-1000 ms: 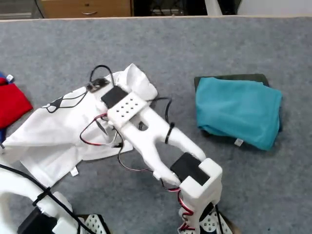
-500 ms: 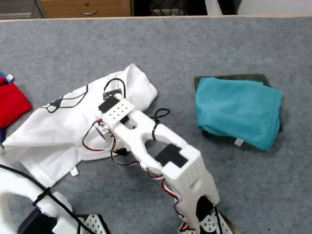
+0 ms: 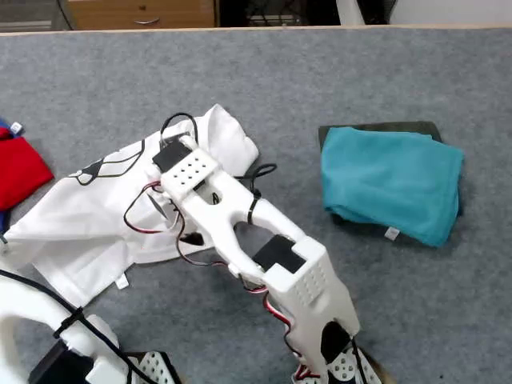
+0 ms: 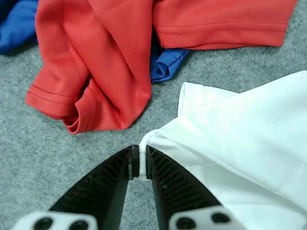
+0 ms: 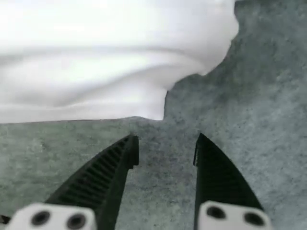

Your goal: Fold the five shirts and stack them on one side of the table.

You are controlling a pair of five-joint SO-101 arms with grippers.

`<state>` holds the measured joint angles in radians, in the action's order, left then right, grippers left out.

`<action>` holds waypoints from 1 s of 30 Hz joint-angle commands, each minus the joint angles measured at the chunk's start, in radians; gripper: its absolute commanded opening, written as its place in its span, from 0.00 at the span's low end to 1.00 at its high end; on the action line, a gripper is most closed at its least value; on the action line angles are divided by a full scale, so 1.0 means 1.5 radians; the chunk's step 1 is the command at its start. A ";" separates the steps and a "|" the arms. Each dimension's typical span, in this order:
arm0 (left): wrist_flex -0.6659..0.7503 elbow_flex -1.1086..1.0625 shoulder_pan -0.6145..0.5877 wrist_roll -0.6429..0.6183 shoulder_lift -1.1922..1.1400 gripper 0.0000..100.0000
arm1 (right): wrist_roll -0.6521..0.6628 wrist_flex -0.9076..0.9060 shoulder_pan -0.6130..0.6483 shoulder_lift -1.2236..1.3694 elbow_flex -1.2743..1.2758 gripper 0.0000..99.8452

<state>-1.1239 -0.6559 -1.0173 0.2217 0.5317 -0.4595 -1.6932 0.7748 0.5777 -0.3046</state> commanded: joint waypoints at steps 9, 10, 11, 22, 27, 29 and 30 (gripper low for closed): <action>0.008 0.003 0.001 0.003 0.020 0.03 | 0.007 0.159 0.025 -0.001 0.107 0.20; 0.008 0.003 0.001 0.003 0.020 0.03 | 0.007 0.169 0.025 -0.001 0.120 0.20; 0.008 0.003 0.001 0.003 0.020 0.03 | 0.007 0.178 0.025 -0.001 0.132 0.20; 0.007 0.003 -0.002 0.003 0.020 0.03 | 0.014 0.219 0.024 -0.003 0.177 0.08; 0.006 0.003 -0.002 0.003 0.020 0.03 | 0.060 0.194 0.025 -0.007 0.176 0.05; 0.008 0.003 -0.002 0.003 0.020 0.03 | 0.062 0.178 0.017 -0.011 0.163 0.05; 0.008 0.004 -0.001 0.003 0.020 0.03 | 0.062 0.165 0.011 -0.017 0.155 0.05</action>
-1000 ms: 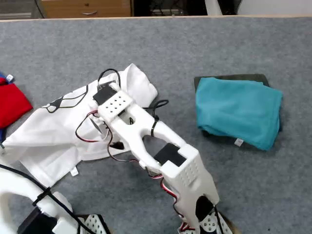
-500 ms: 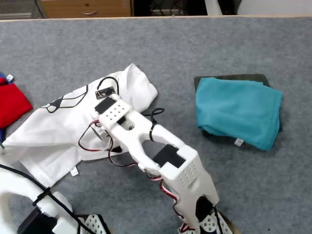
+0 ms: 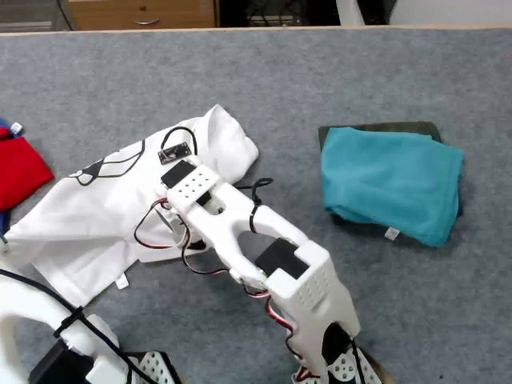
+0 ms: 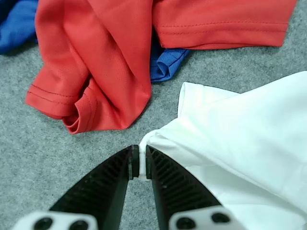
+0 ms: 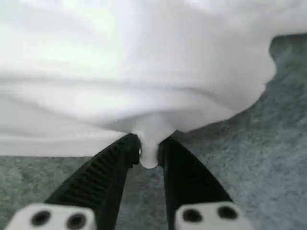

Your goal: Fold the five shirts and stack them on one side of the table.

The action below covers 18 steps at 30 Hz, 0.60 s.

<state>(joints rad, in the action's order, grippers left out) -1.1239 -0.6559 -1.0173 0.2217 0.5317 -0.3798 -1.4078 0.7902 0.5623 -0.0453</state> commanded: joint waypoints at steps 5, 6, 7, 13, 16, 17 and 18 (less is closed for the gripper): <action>0.008 0.009 0.003 0.003 0.020 0.03 | 0.013 -0.085 -0.043 -0.069 -0.073 0.02; 0.008 0.010 0.004 0.003 0.020 0.03 | 0.018 -0.097 -0.051 -0.084 -0.084 0.02; 0.006 0.015 0.005 0.001 0.020 0.03 | 0.032 -0.109 -0.058 -0.099 -0.095 0.02; -0.064 0.140 0.059 -0.049 0.045 0.03 | 0.080 -0.186 -0.059 -0.180 -0.144 0.01; -0.103 0.205 0.093 -0.057 0.082 0.03 | 0.079 -0.233 -0.058 -0.271 -0.225 0.01; -0.120 0.227 0.101 -0.057 0.099 0.03 | 0.079 -0.233 -0.058 -0.309 -0.256 0.01; -0.135 0.248 0.109 -0.058 0.119 0.03 | 0.081 -0.228 -0.058 -0.349 -0.289 0.01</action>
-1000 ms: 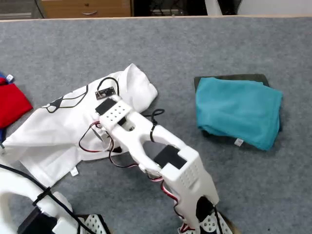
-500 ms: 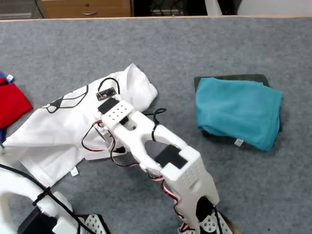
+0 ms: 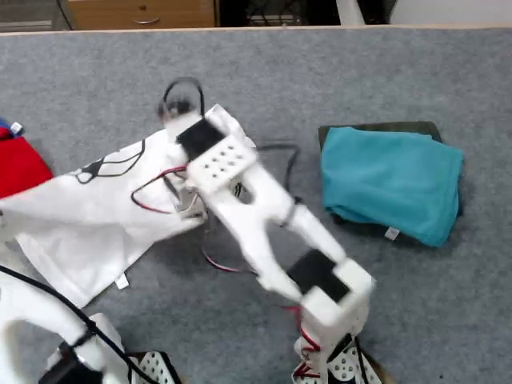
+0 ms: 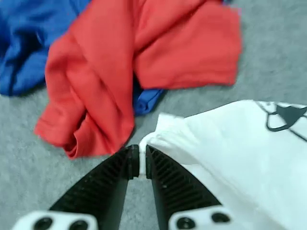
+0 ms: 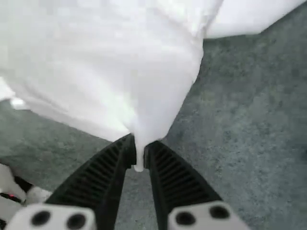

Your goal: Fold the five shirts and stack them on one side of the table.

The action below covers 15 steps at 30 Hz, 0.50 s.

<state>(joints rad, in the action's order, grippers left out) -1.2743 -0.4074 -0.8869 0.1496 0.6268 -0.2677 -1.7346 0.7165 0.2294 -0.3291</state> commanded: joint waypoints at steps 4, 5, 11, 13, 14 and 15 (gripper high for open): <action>-0.071 0.166 0.031 -0.028 0.146 0.03 | 0.003 0.025 -0.029 -0.250 -0.236 0.01; -0.076 0.187 0.028 -0.042 0.172 0.03 | 0.003 0.037 -0.036 -0.271 -0.269 0.01; -0.072 0.265 0.031 -0.060 0.355 0.03 | 0.002 0.108 -0.089 -0.348 -0.485 0.01; -0.072 0.281 0.032 -0.060 0.423 0.03 | 0.002 0.134 -0.100 -0.360 -0.549 0.01; -0.071 0.286 0.032 -0.060 0.457 0.03 | 0.002 0.146 -0.105 -0.363 -0.574 0.01; -0.071 0.289 0.032 -0.060 0.489 0.03 | 0.002 0.159 -0.108 -0.367 -0.593 0.01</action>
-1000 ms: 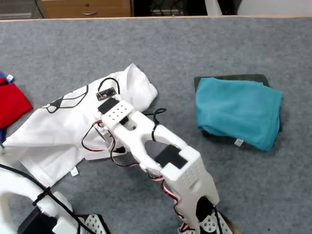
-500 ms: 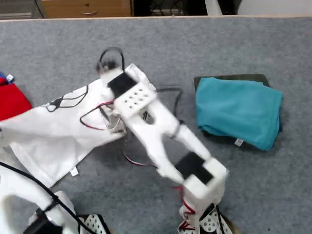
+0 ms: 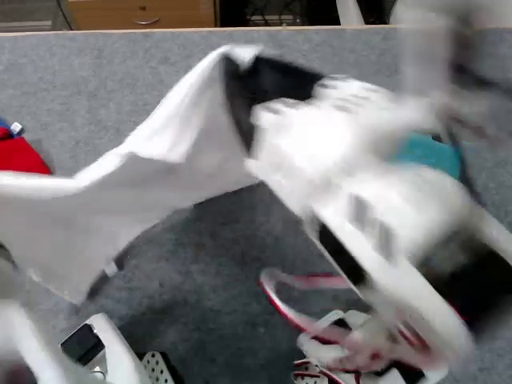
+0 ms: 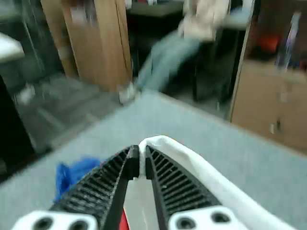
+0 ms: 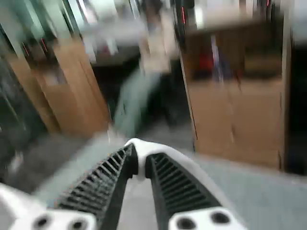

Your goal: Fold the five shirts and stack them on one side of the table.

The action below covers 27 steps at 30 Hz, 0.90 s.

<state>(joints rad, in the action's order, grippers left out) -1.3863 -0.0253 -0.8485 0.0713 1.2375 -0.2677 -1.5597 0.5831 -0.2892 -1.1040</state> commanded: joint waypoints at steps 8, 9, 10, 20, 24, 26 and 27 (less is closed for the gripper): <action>0.011 -0.070 0.007 -0.008 0.275 0.03 | -0.045 0.103 -0.019 -0.004 -0.053 0.01; 0.027 -0.112 0.007 -0.008 0.277 0.03 | -0.045 0.102 -0.019 0.011 -0.027 0.01; 0.058 -0.158 0.007 -0.008 0.277 0.03 | -0.043 0.103 -0.020 0.029 0.005 0.01; 0.701 -0.820 0.186 0.076 0.227 0.03 | -0.045 0.372 -0.139 0.330 0.281 0.01; 0.977 -0.925 0.250 0.151 0.098 0.03 | -0.044 0.460 -0.155 0.443 0.235 0.01; 1.018 -0.882 0.253 0.150 0.026 0.03 | -0.045 0.452 -0.161 0.483 0.181 0.01; 1.017 -0.848 0.252 0.150 -0.010 0.03 | -0.045 0.440 -0.162 0.500 0.154 0.01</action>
<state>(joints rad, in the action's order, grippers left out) 0.0023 -1.3679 -0.4849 0.2800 1.3464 -0.3307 -0.9198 0.3590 0.4273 -0.7495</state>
